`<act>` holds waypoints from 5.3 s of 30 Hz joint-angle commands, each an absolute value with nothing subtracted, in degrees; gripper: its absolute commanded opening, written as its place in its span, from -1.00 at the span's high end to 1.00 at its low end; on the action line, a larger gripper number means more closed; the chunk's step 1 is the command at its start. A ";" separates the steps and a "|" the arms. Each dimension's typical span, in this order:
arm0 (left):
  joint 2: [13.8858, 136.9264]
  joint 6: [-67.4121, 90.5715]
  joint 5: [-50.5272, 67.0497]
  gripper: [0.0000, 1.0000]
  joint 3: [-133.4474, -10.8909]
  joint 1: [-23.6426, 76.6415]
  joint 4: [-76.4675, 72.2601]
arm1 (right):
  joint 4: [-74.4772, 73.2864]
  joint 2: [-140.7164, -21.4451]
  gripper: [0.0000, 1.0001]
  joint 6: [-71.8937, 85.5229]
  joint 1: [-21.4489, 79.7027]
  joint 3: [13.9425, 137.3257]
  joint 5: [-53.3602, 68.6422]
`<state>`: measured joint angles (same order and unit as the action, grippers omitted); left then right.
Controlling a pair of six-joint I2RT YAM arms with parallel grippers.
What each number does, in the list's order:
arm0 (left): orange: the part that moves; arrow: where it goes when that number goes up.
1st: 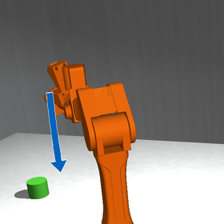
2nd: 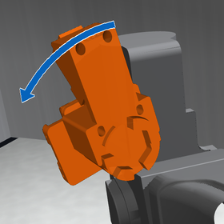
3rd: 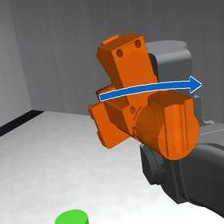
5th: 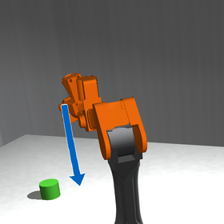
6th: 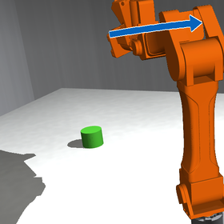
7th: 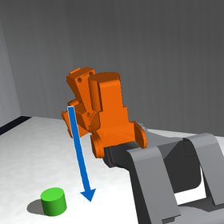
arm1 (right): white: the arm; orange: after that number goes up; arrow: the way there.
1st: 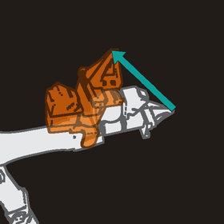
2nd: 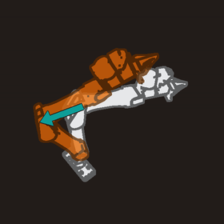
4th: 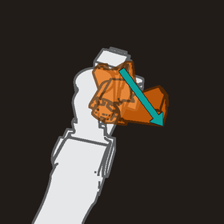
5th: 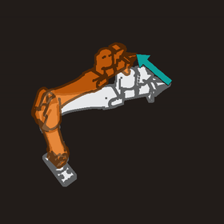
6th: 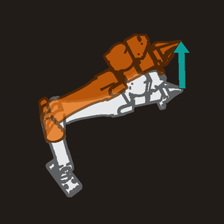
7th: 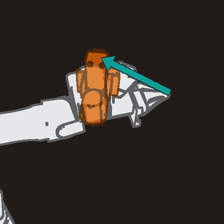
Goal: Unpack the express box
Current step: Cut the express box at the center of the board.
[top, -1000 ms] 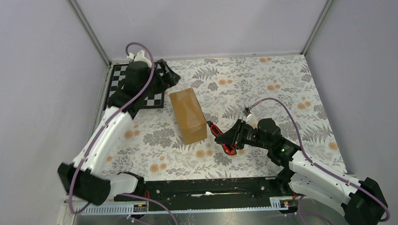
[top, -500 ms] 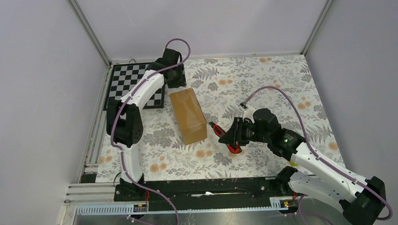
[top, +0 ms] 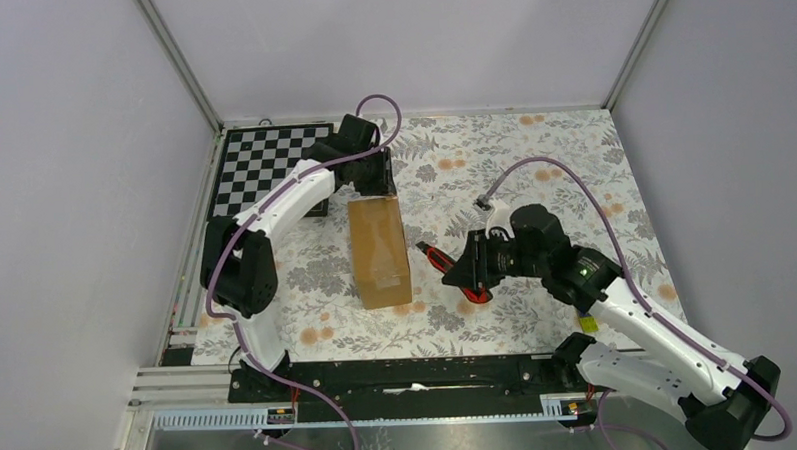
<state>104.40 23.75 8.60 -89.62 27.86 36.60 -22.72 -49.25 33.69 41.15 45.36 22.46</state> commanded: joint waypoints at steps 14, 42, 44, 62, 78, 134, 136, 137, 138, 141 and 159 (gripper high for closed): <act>104.58 23.21 31.02 0.28 -88.23 32.57 26.68 | -38.76 -62.49 1.00 16.37 56.23 68.52 7.87; 68.04 28.76 36.67 -0.72 -61.48 12.95 32.19 | -54.32 -83.72 1.00 -3.36 76.78 89.29 -17.65; 65.76 28.43 38.12 -0.70 -59.21 12.79 33.18 | -54.87 -85.21 1.00 -3.71 77.87 90.16 -19.50; 62.24 24.56 43.01 -0.29 -49.26 12.39 36.53 | -55.92 -88.75 1.00 -6.93 81.80 90.34 -26.93; 65.95 21.55 36.48 -0.02 -47.69 12.39 38.38 | -57.22 -88.23 1.00 -6.66 82.36 88.54 -26.20; 67.06 21.09 35.24 0.14 -48.09 12.65 39.11 | -57.65 -90.07 1.00 -5.80 83.68 89.69 -30.34; 67.08 21.09 35.26 0.14 -48.08 12.66 39.11 | -57.84 -90.01 1.00 -5.79 83.67 90.22 -30.25; 67.09 21.05 35.25 0.15 -48.08 12.66 39.11 | -58.04 -90.16 1.00 -5.80 83.67 90.44 -30.09; 67.12 21.08 35.29 0.15 -48.08 12.66 39.11 | -58.14 -90.24 1.00 -5.78 83.68 90.52 -29.90; 67.15 20.97 35.31 0.15 -48.10 12.66 39.11 | -58.06 -90.17 1.00 -5.72 83.83 90.47 -29.70; 67.07 21.01 35.14 0.17 -47.82 12.83 39.11 | -58.02 -90.77 1.00 -4.93 84.20 88.69 -27.65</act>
